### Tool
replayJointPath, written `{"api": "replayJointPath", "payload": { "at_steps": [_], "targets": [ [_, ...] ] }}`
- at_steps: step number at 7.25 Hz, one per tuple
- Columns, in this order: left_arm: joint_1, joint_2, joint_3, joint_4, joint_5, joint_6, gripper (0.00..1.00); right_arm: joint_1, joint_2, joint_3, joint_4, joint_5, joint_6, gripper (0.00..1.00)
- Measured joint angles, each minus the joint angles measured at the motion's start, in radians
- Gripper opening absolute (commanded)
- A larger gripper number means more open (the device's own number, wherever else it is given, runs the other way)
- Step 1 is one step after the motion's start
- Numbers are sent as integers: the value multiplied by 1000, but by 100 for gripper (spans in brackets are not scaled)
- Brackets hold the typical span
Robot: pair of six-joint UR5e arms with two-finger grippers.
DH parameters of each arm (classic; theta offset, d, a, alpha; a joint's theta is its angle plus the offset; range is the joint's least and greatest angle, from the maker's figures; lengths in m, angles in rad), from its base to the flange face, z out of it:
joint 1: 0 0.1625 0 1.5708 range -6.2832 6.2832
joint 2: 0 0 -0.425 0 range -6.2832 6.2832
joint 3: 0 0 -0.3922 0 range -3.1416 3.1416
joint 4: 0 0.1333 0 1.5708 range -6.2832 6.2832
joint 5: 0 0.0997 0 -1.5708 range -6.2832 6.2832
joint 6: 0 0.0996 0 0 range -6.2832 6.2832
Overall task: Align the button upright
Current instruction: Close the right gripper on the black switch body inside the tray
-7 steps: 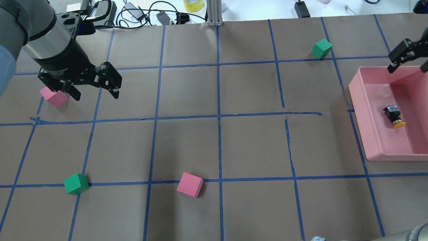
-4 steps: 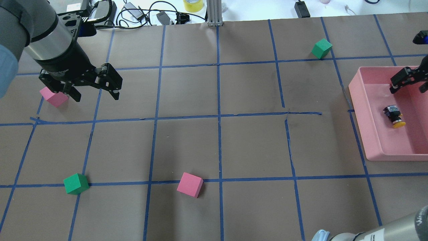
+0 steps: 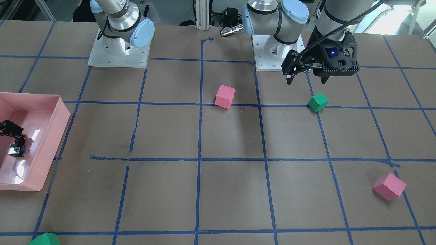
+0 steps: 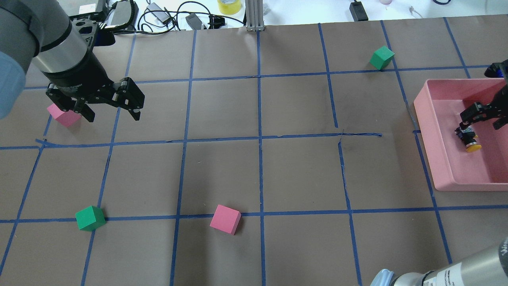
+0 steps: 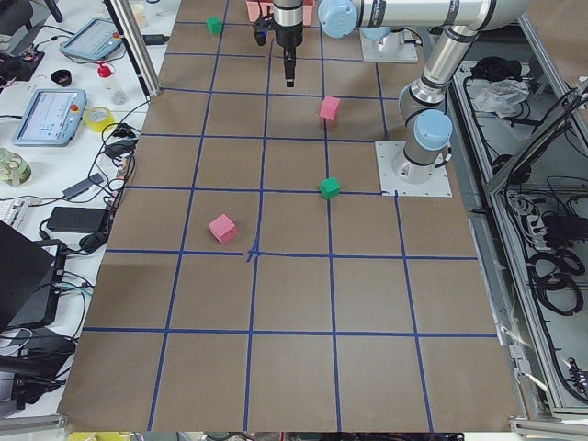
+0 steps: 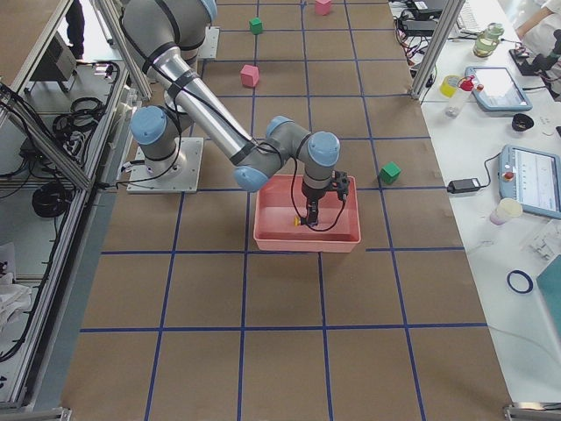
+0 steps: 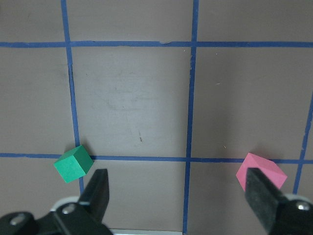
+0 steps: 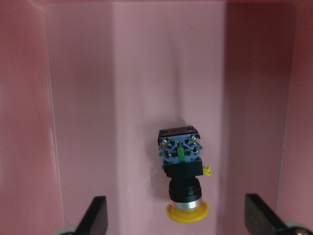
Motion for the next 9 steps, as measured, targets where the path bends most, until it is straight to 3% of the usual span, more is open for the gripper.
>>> {"api": "replayJointPath", "payload": {
  "at_steps": [9],
  "targets": [
    [0,-8,0,3,2,-3,100,-1,50,0,-50,-6,-91,100]
  ]
}}
